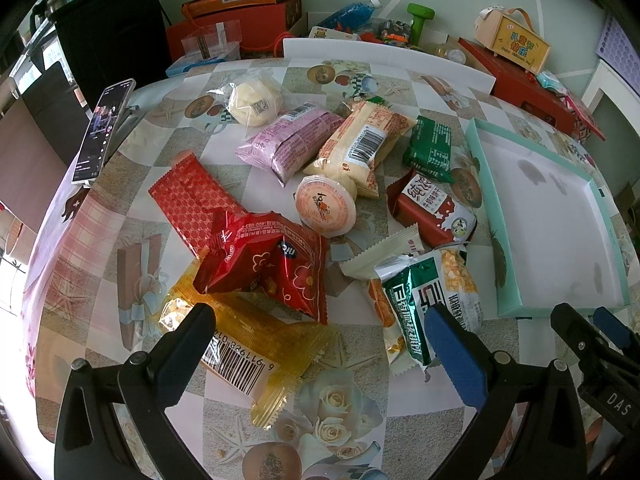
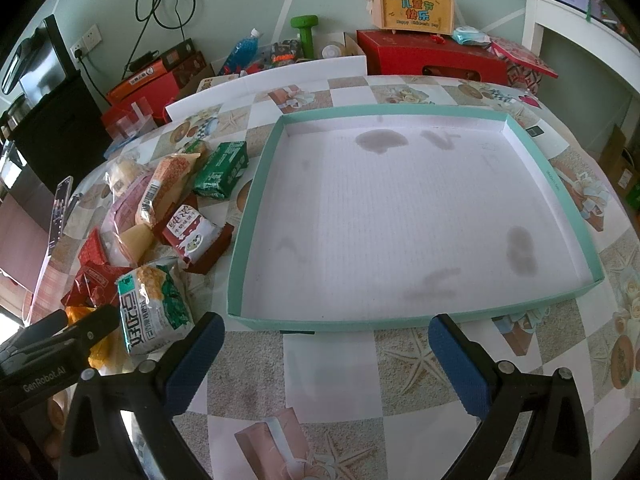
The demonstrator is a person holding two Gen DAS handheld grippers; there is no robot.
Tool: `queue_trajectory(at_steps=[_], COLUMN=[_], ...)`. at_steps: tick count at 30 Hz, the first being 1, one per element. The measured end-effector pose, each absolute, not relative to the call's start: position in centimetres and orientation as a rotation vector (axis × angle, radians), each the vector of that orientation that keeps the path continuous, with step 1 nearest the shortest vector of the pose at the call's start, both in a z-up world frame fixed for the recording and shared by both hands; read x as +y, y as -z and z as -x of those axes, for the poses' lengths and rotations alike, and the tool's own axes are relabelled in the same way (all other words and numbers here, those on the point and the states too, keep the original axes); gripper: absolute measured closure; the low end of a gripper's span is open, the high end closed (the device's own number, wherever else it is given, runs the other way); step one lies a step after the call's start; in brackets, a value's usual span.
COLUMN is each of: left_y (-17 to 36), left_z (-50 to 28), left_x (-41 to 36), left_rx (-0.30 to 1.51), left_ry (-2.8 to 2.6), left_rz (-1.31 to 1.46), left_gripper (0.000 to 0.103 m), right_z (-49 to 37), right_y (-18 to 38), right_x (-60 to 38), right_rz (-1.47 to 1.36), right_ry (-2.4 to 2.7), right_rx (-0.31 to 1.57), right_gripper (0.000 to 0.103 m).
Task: Organize snacks
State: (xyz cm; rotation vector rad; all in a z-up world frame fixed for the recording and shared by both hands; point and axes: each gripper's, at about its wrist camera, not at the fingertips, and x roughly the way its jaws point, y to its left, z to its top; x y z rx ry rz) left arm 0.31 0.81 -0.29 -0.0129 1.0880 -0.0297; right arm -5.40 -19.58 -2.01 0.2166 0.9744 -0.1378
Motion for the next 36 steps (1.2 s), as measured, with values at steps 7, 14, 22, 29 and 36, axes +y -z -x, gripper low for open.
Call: queue_trajectory(at_steps=[7,14,22,29,36], left_y=[0.5,0.4,0.5,-0.8,-1.0], left_z=[-0.2,-0.2,-0.2,0.5,1.1], left_x=[0.8,0.8,0.9,2.2,4.8], left_rx=[1.087,1.087,1.087,1.077,1.092], left_ry=[0.031,0.031,0.034,0.028,-0.01], left_rz=[0.015,0.016,0.024,0.058,0.106], left_gripper=[0.0,0.0,0.0,0.0,0.0], right_z=[5.4,5.4,5.5,5.3,4.6], right_y=[2.0,1.9,2.0,1.1,0.6], right_x=[-19.6,-19.6,-19.6,-18.4,-15.1], right_rz=[-0.216,-0.217,-0.215,-0.204,-0.177], right_ry=[0.136,0.137,0.136,0.083,-0.04], right_rx=[0.975,0.975,0.971,0.945,0.932], right_gripper=[0.0,0.0,0.0,0.0,0.0])
